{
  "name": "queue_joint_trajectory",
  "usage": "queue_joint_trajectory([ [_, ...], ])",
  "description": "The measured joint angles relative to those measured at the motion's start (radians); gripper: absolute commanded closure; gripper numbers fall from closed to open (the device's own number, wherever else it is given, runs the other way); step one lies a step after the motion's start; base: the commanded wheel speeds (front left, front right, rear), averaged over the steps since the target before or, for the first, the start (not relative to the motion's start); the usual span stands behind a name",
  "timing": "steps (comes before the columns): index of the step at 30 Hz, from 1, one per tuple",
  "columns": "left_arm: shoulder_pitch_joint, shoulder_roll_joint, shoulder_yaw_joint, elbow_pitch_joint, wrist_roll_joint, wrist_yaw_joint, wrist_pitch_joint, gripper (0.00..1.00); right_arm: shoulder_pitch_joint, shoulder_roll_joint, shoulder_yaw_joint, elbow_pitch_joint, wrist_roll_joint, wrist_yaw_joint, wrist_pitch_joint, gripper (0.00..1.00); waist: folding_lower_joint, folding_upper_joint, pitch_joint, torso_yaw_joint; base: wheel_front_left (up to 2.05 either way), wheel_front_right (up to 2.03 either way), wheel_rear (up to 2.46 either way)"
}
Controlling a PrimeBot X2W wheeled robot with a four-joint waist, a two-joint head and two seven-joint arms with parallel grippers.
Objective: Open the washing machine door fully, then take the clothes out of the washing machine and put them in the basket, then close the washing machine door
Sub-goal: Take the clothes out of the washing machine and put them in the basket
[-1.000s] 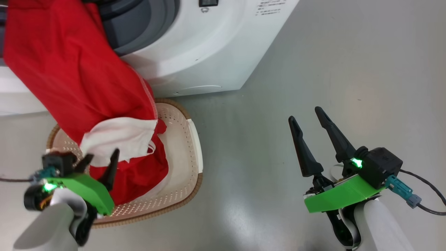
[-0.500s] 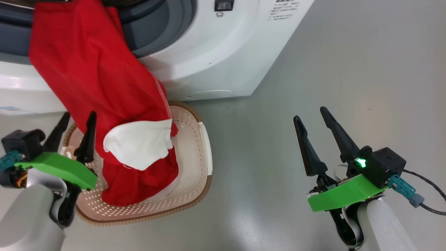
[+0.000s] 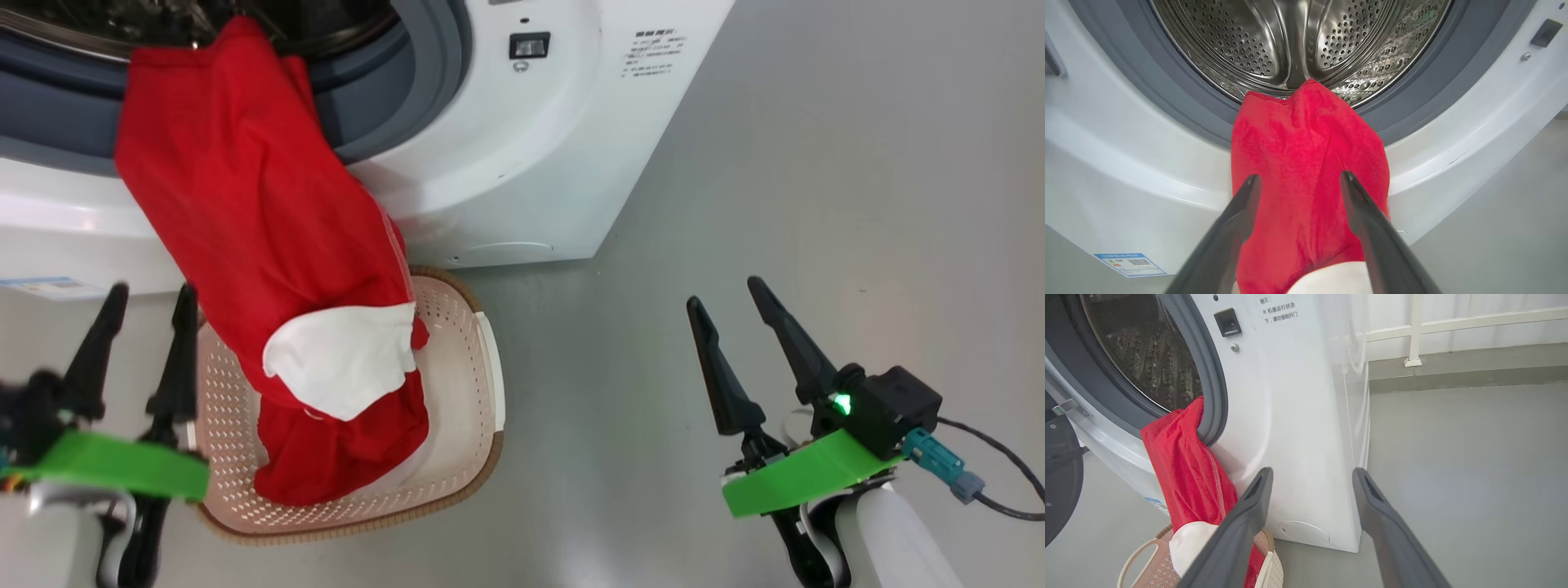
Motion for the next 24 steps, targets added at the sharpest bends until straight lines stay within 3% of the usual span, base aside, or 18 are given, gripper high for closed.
queue_joint_trajectory([
  [10, 0.225, -0.018, 0.101, -0.205, 0.044, 0.0, 0.0, 0.0, 0.015, 0.0, -0.005, 0.0, 0.0, 0.0, 0.0, 0.0, 0.0, 0.0, -0.03, -0.002, 0.0, 0.0, 0.0],
  [24, 0.245, -0.03, 0.096, -0.245, 0.043, 0.0, 0.0, 0.0, 0.034, 0.0, -0.006, 0.0, -0.001, 0.0, 0.0, 0.0, 0.0, 0.0, -0.027, 0.003, 0.0, 0.0, 0.0],
])
